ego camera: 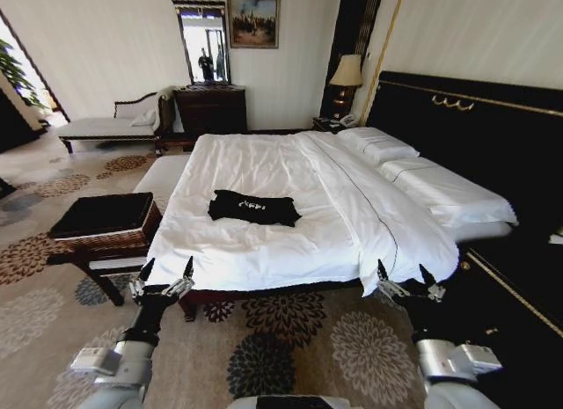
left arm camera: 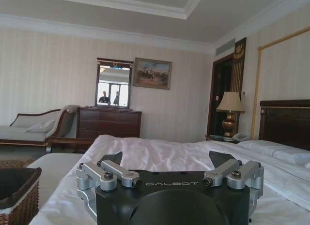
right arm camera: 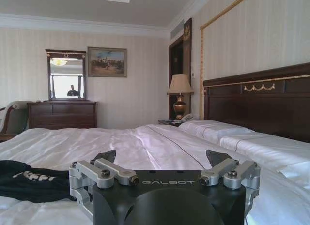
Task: Fold the clothes on the bed and place them into the basket.
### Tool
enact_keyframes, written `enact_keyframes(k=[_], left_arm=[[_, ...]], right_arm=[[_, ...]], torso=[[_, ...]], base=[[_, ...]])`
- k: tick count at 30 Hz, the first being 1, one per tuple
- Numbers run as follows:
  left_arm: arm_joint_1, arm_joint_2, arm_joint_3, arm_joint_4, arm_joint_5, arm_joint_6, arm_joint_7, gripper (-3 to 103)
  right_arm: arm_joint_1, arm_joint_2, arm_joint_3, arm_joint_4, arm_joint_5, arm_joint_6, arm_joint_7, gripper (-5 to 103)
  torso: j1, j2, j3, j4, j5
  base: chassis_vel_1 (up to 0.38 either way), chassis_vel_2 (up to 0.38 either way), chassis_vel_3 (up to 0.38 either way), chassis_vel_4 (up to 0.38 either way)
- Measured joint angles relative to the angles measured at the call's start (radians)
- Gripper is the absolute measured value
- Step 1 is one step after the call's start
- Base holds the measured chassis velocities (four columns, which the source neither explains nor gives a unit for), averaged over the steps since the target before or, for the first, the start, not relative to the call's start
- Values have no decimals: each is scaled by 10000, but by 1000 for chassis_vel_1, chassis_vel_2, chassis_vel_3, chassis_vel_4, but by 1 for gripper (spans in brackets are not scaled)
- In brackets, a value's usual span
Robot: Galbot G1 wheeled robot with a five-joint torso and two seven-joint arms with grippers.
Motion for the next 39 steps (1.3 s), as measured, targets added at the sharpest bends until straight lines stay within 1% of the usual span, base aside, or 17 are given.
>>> enact_keyframes(k=[2, 3, 4, 6, 8, 9, 11, 14, 17, 18, 20, 21, 22, 26, 34, 37, 39], left_arm=[[-177, 464, 28, 2, -282, 212, -84, 100], [-177, 464, 28, 2, -282, 212, -84, 100], [-265, 755, 36, 5, -441, 343, -135, 100], [-370, 1025, 36, 6, -544, 449, -195, 100], [-420, 1134, 36, 9, -702, 559, -216, 100], [-420, 1134, 36, 9, -702, 559, -216, 100], [-516, 1054, 36, 53, -837, 522, -190, 100], [-482, 817, 10, 155, -916, 306, -111, 100], [-195, 560, -95, 235, -971, 34, 17, 100], [-138, 443, -145, 327, -869, -77, 62, 100], [-130, 333, -183, 415, -743, -161, 95, 100], [-143, 69, -231, 562, -491, -264, 138, 100], [-148, -63, -243, 593, -422, -297, 177, 100], [-67, -389, -250, 587, -420, -446, 437, 100], [-147, -208, -200, 495, -604, -630, 412, 100], [-376, -117, -194, 722, -610, -656, 382, 100], [-384, -79, -188, 794, -623, -687, 383, 100]], right_arm=[[-247, -40, 186, 253, 56, 92, -451, 100], [-247, -40, 186, 253, 56, 92, -451, 100], [-348, -60, 313, 384, -82, 70, -553, 100], [-396, -45, 428, 479, -417, -45, -455, 100], [-398, -32, 416, 494, -1095, -98, -141, 100], [-398, -32, 416, 494, -1095, -98, -141, 100], [-203, -154, 220, 293, -1427, -53, 126, 100], [93, -294, -95, 57, -1423, 40, 364, 100], [500, -466, -506, -441, -1360, 613, 613, 100], [660, -578, -624, -659, -1361, 785, 668, 100], [812, -691, -713, -844, -1358, 912, 694, 100], [1135, -873, -873, -1157, -1342, 1090, 701, 100], [1299, -955, -940, -1289, -1315, 1153, 696, 100], [1779, -1056, -1270, -1604, -1161, 1222, 627, 100], [1862, -929, -1654, -1826, -1271, 1229, 656, 100], [1891, -661, -1648, -1879, -1319, 1258, 665, 100], [1866, -643, -1640, -1879, -1319, 1265, 666, 100]], torso=[[0, 0, 0, 0, -3], [0, 0, 0, 0, -3], [1, 0, 0, -1, -3], [0, 0, 0, 0, -2], [0, 0, 0, -2, -1], [0, 0, 0, -2, -1], [0, 0, 0, -1, 1], [0, 0, 0, 0, -4], [0, -1, 0, 4, 3], [0, -1, 1, 2, 1], [0, 0, 0, 1, 2], [0, 0, 0, 0, 0], [0, 0, 0, 2, 0], [1, -1, 1, 2, 2], [-1, 1, -1, -1, 0], [0, -1, 0, -1, -1], [0, -1, 1, -1, 0]], base=[[0, 0, 0, 0], [0, 0, 0, 0], [0, 0, 0, 0], [0, 0, 0, 0], [0, 0, 0, 0], [0, 0, 0, 0], [0, 0, 0, 0], [0, 0, 0, 0], [0, 0, 0, 0], [0, 0, 0, 0], [0, 0, 0, 0], [0, 0, 0, 0], [0, 0, 0, 0], [0, 0, 0, 0], [0, 0, 0, 0], [0, 0, 0, 0], [0, 0, 0, 0]])
